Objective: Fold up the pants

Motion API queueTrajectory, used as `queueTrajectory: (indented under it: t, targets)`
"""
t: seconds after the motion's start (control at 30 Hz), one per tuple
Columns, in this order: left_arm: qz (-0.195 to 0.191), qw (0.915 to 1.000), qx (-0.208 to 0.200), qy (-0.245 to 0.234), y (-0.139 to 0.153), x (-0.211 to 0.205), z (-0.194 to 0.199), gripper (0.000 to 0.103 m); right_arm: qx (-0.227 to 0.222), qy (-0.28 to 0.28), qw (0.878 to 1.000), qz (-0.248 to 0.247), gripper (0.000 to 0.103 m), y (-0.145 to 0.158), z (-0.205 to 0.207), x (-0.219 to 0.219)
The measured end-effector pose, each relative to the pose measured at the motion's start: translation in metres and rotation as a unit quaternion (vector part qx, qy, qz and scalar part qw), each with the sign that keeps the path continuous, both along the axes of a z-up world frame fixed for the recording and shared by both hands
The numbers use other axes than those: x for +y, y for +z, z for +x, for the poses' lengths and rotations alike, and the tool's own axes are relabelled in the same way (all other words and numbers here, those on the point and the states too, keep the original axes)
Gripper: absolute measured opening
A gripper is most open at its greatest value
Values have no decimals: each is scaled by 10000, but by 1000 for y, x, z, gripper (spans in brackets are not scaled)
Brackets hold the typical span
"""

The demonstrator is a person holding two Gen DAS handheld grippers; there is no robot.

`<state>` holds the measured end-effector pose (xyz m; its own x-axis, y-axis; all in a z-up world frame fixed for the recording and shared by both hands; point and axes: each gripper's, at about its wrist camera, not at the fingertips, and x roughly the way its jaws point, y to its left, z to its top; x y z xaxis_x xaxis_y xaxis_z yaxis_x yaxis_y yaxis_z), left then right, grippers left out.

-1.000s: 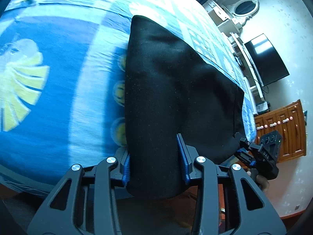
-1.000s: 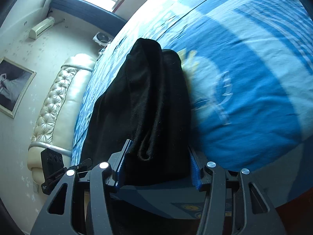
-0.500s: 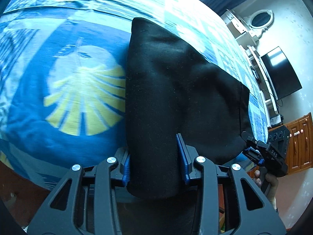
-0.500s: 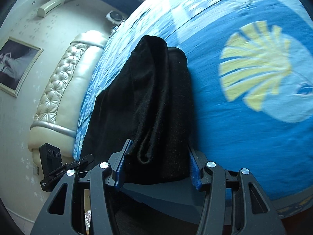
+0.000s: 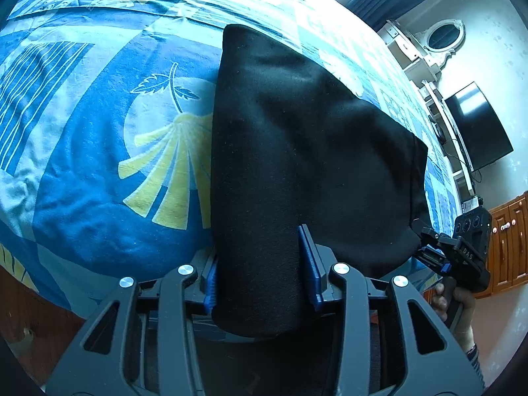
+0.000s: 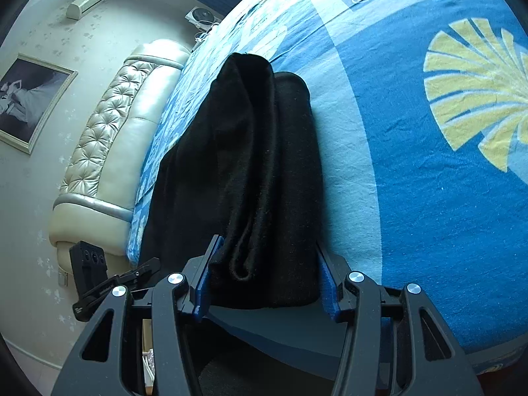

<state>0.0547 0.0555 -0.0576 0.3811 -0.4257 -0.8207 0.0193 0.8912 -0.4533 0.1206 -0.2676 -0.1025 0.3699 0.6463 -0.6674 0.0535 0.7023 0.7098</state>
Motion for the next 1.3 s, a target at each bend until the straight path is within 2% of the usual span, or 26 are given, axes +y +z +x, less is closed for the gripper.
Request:
queueTrajectory:
  t: [0.17,0.23,0.3,0.37,0.5,0.7,0.83,0.97,1.0,1.03,1.07,1.1,1.13,1.17,1.2,1.3]
  targets:
    - [-126,9999,-55,-75,-3,-2,3,47,-51,32,9999,102,55,-1,0,-1]
    - [-140,9994,-188,-243,-2,-1,3,54,-54,52,9998,210,60,-1,-2,-3]
    - [-48,9986,-317,-421,2,1,2,69,-26,136,9995,272,64,1,-2,-6]
    - [-18,9970,-528,-565,10,7,-1,74,-39,168,9996,236,71,6,-1,-10]
    - [-227,9937,-834,-709,23,20,3,86,-271,-77,9992,273,78,18,13,-30]
    - [-727,9950,-497,-468,6,29,55,86,-197,-250,9986,422,79,8,63,-32]
    - [-1014,9939,-241,-357,-11,30,99,88,-62,-169,9985,520,79,-7,96,-24]
    - [-1321,9909,-22,-241,-25,34,128,90,-91,-6,9963,849,79,-14,114,-16]
    - [-1381,9901,-28,-240,-26,35,132,90,-115,93,9968,789,79,-14,116,-12]
    - [-1348,9905,-76,-249,-27,34,133,87,-168,191,9976,651,74,-12,116,-6]
    - [-1132,9930,-164,-308,-25,30,134,66,-179,289,9982,503,56,-12,117,0]
    - [-1030,9937,-181,-404,-25,26,134,47,-156,340,9984,433,53,-13,117,4]
    - [-978,9937,-203,-512,-25,22,134,44,-192,292,9983,472,49,-14,117,3]
    - [-911,9939,-323,-536,-21,20,134,35,-218,286,9980,522,43,-13,118,4]
    - [-855,9938,-410,-574,-18,19,133,29,-263,284,9980,499,42,-11,117,4]
    - [-540,9950,-537,-646,-9,11,136,24,-400,289,9982,354,38,-3,119,7]
